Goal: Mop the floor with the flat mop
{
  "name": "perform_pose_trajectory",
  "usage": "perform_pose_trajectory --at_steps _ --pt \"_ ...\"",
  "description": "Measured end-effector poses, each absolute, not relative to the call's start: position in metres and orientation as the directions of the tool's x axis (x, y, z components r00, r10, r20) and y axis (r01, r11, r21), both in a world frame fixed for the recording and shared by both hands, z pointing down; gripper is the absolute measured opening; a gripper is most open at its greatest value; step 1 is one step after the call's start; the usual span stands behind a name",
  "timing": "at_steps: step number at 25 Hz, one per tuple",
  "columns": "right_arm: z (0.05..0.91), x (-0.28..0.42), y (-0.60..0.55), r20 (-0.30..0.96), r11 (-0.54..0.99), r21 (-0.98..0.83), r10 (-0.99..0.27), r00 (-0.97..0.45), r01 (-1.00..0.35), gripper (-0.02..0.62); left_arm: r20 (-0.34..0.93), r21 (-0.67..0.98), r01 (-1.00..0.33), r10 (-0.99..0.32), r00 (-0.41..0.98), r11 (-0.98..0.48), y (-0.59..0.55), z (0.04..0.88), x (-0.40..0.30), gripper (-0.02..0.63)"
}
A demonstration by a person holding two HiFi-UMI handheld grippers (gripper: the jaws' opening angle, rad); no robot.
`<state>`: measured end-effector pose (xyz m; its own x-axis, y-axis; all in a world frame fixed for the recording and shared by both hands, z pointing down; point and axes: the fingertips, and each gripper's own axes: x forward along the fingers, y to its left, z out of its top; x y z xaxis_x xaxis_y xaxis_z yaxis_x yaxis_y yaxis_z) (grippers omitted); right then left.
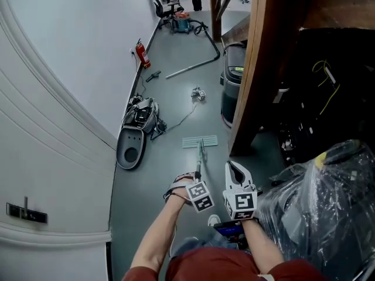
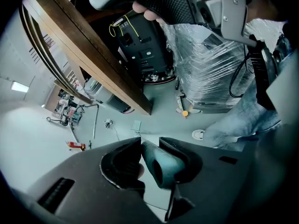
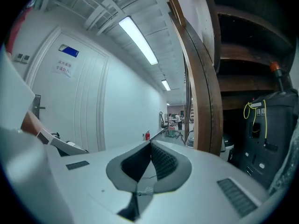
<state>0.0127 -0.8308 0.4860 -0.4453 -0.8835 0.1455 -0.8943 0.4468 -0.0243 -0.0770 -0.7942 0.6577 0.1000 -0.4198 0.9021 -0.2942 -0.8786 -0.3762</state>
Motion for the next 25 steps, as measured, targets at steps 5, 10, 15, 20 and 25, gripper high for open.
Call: perform_pose_trajectory --at_steps 5,10,15,20,25 --pt "0.485 0.0 -0.788 0.141 0.422 -0.004 -0.897 -0.418 -0.907 0.018 0.899 -0.377 -0.281 -0.422 0.117 -0.882 -0.751 0.659 -0.089 0.132" --pt "0.488 -0.017 -0.726 0.142 0.397 0.009 -0.909 -0.392 -0.918 0.018 0.895 -0.383 -0.271 -0.428 0.13 -0.883 -0.69 0.663 -0.106 0.132" --pt "0.492 -0.031 -0.655 0.149 0.392 0.021 -0.911 -0.384 -0.92 0.018 0.893 -0.388 -0.247 -0.428 0.136 -0.888 -0.625 0.668 -0.118 0.132" --pt "0.492 -0.039 -0.597 0.148 0.389 0.025 -0.912 -0.381 -0.921 0.018 0.893 -0.391 -0.234 -0.428 0.135 -0.89 -0.573 0.67 -0.124 0.132" --pt "0.495 -0.04 -0.551 0.157 0.389 0.036 -0.912 -0.38 -0.92 0.018 0.895 -0.388 -0.23 -0.425 0.139 -0.892 -0.531 0.671 -0.122 0.132"
